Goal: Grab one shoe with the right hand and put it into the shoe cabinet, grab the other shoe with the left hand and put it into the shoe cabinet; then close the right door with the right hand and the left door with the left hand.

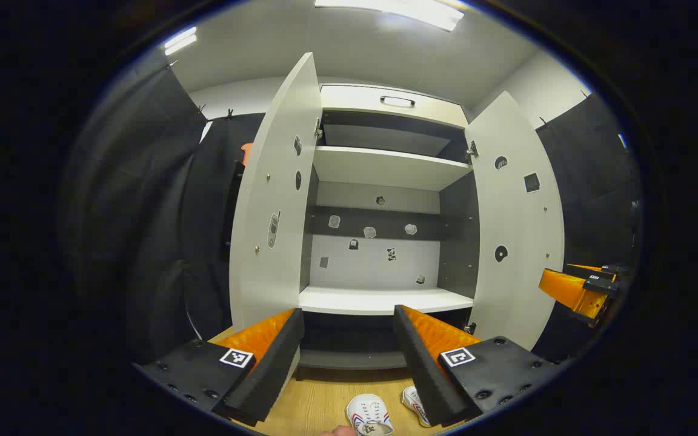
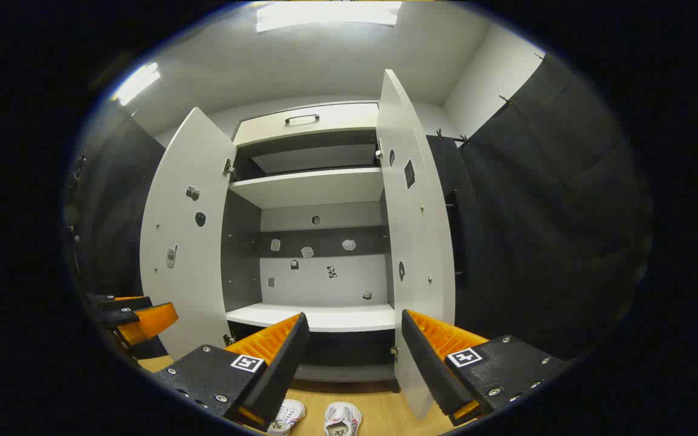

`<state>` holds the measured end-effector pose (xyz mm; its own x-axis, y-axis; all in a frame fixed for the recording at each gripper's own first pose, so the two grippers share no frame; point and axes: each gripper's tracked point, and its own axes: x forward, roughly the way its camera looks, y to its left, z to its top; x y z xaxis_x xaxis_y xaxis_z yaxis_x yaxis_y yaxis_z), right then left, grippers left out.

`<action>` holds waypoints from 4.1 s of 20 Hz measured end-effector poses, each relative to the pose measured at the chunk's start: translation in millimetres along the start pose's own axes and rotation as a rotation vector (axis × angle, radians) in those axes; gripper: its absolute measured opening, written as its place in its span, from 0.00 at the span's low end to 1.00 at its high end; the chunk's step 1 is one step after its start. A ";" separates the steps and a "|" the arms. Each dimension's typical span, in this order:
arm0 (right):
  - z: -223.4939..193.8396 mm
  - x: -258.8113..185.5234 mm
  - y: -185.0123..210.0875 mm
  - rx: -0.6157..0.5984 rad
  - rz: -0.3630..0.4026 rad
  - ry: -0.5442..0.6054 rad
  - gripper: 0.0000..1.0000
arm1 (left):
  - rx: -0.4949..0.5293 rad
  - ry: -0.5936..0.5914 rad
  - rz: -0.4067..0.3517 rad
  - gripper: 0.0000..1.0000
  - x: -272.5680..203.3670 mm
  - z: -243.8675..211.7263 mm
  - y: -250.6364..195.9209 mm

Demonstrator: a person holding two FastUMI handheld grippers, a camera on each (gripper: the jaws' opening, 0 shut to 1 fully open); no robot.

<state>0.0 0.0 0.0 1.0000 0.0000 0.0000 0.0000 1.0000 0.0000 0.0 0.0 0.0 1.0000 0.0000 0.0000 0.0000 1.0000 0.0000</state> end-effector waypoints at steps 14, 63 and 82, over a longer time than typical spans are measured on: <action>4.6 -3.8 5.3 -0.011 0.002 -0.008 0.94 | -0.009 0.006 0.012 0.96 -2.5 -0.6 7.2; -446.1 37.4 -7.5 -0.214 0.108 0.794 0.60 | 0.001 0.085 0.035 0.96 -16.9 -32.2 8.6; -318.7 52.3 12.1 -0.100 0.062 0.554 0.00 | -0.023 0.112 0.000 0.94 -17.8 -51.2 -5.3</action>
<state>52.3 12.1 -318.7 0.8487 0.0316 -0.5280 -0.0858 0.9932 -0.0784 -17.8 -5.3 -51.2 0.9937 -0.0010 -0.1117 -0.0015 0.9997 -0.0226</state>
